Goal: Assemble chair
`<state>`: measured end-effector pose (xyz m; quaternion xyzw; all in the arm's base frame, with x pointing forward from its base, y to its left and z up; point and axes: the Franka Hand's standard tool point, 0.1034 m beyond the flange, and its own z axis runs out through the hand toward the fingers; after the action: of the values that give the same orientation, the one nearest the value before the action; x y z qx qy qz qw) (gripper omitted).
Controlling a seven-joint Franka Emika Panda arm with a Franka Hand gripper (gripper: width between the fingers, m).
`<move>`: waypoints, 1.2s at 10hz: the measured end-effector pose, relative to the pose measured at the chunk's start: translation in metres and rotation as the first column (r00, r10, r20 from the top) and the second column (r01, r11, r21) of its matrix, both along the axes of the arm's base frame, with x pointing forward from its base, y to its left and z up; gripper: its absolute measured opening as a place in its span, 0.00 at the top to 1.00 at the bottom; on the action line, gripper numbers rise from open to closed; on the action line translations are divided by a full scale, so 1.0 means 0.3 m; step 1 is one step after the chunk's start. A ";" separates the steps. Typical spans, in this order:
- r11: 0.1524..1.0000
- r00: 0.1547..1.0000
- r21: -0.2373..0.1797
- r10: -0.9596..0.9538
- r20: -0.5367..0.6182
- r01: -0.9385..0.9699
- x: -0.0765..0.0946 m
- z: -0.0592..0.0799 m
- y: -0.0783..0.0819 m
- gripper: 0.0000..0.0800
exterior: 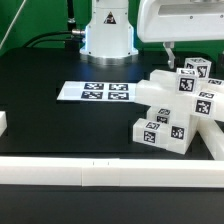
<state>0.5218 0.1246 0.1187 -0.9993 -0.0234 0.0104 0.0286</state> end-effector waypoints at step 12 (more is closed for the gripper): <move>0.827 0.827 0.031 -0.561 -0.026 0.562 0.005 -0.002 0.003 0.65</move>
Offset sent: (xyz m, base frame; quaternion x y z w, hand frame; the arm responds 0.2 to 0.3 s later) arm 0.0000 0.0000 0.0000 0.0000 0.0000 0.0650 0.9979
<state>0.5233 0.1256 0.1180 -0.9612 0.2712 0.0089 0.0491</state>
